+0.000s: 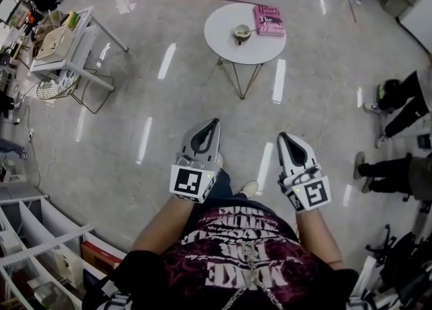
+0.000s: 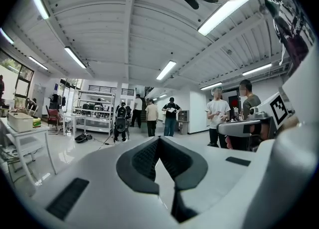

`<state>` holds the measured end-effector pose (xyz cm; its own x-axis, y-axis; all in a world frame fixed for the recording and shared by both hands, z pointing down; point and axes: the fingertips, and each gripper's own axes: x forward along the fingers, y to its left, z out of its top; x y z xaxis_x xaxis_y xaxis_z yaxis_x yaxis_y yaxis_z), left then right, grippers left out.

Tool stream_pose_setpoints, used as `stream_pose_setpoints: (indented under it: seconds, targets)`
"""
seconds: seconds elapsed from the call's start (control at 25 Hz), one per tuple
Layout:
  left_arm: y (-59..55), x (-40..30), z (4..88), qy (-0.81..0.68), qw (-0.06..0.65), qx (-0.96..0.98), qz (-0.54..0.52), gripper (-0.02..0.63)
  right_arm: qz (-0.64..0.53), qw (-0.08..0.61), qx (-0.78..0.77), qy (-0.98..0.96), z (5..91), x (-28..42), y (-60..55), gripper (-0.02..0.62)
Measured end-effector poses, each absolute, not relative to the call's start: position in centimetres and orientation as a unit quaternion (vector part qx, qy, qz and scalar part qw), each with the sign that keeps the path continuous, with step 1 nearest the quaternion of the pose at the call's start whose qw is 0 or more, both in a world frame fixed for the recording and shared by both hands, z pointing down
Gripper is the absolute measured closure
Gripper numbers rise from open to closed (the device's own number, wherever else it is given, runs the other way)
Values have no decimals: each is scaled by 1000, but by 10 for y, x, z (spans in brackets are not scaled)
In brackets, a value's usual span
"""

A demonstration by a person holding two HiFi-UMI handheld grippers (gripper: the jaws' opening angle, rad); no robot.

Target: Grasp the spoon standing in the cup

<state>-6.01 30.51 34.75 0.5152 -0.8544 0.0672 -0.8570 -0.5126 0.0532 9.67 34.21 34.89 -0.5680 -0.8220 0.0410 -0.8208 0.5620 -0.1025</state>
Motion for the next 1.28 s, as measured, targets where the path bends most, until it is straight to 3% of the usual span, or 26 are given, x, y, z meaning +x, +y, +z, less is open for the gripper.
stream_pose_setpoints:
  seconds: [0.48, 1.28]
  targets:
    - [230, -106, 343, -476, 32, 879, 30, 581, -32, 13, -469, 882, 326, 43, 271, 563]
    - [131, -112, 330, -407, 32, 913, -5, 581, -38, 3, -525, 850, 318, 28, 207, 563]
